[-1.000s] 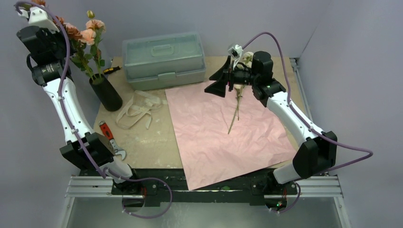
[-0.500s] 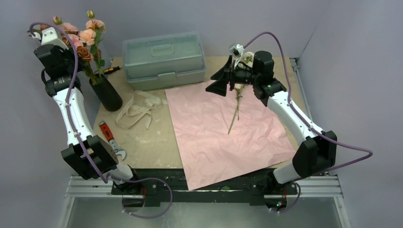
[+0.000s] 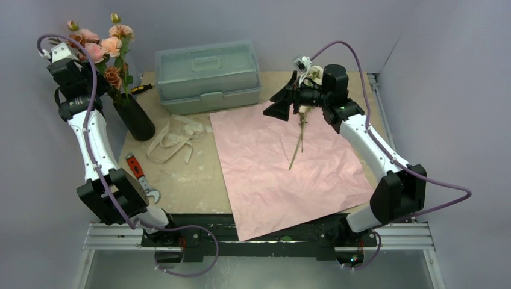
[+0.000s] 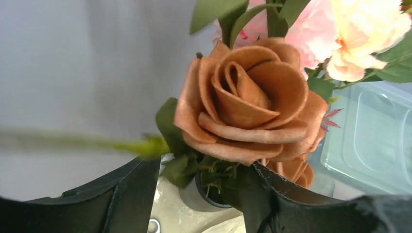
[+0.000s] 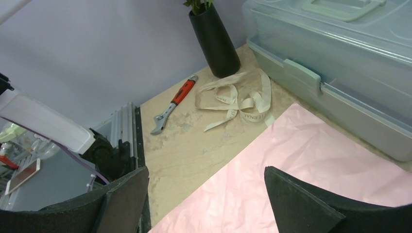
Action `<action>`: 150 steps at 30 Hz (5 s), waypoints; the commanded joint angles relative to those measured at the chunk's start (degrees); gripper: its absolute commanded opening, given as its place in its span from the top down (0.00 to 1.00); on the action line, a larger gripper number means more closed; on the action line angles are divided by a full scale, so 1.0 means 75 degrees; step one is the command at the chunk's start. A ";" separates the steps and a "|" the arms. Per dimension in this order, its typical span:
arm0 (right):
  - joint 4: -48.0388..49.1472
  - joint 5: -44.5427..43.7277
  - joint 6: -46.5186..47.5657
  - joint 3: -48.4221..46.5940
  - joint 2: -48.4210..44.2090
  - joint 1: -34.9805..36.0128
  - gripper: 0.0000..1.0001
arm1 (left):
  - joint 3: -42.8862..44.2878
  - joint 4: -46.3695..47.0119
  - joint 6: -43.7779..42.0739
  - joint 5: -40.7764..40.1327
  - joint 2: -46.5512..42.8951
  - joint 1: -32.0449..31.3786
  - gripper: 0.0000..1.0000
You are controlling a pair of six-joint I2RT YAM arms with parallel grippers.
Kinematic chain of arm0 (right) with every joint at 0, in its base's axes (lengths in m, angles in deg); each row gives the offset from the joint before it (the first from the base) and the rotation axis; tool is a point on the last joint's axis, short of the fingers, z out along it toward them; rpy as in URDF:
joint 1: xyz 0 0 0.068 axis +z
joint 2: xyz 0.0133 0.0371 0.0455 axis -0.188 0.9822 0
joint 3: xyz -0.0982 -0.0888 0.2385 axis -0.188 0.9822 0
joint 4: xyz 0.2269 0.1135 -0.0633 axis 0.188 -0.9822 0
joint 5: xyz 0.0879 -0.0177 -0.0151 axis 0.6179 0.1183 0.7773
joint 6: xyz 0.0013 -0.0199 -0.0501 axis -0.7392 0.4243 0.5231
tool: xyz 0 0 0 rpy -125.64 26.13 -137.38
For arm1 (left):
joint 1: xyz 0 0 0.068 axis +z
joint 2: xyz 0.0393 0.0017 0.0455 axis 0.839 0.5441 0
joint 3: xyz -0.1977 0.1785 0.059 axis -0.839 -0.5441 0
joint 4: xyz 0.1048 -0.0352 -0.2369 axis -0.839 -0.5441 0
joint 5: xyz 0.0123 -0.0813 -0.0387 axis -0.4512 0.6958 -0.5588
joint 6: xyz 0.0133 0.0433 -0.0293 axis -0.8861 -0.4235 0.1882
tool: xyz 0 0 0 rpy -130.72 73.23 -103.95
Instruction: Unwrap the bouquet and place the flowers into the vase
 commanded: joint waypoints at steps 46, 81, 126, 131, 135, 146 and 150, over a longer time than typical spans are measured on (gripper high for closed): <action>-0.3328 -0.7789 -0.1730 -0.3428 0.4373 -0.1621 0.55 | -0.0796 -0.0469 -0.0534 0.3265 -0.2014 -0.1559 0.00; -0.2511 -0.7352 -0.2585 -0.2749 0.3991 -0.1754 1.00 | -0.0529 -0.0164 -0.0475 0.3196 -0.1806 -0.1600 0.00; 0.4786 -0.1667 -0.4238 -0.0026 0.0823 0.1513 1.00 | -0.0446 0.4431 0.3755 0.7829 0.0284 -0.5189 0.18; 0.4971 -0.1650 -0.4320 -0.0041 0.0919 0.1734 1.00 | -0.0653 0.5547 0.4610 0.8031 0.0406 -0.5349 0.33; 0.5022 -0.1610 -0.4346 0.0052 0.0944 0.1834 1.00 | -0.0645 0.5795 0.4845 0.8138 0.0474 -0.5350 0.57; 0.4506 -0.1208 -0.3816 0.0080 0.0742 0.1809 0.39 | -0.0223 0.4532 0.3943 0.8088 0.0087 -0.4656 1.00; 0.3551 -0.1244 -0.2769 0.0024 0.0440 0.1772 0.21 | 0.0368 0.3639 0.3239 0.8091 -0.0025 -0.3723 1.00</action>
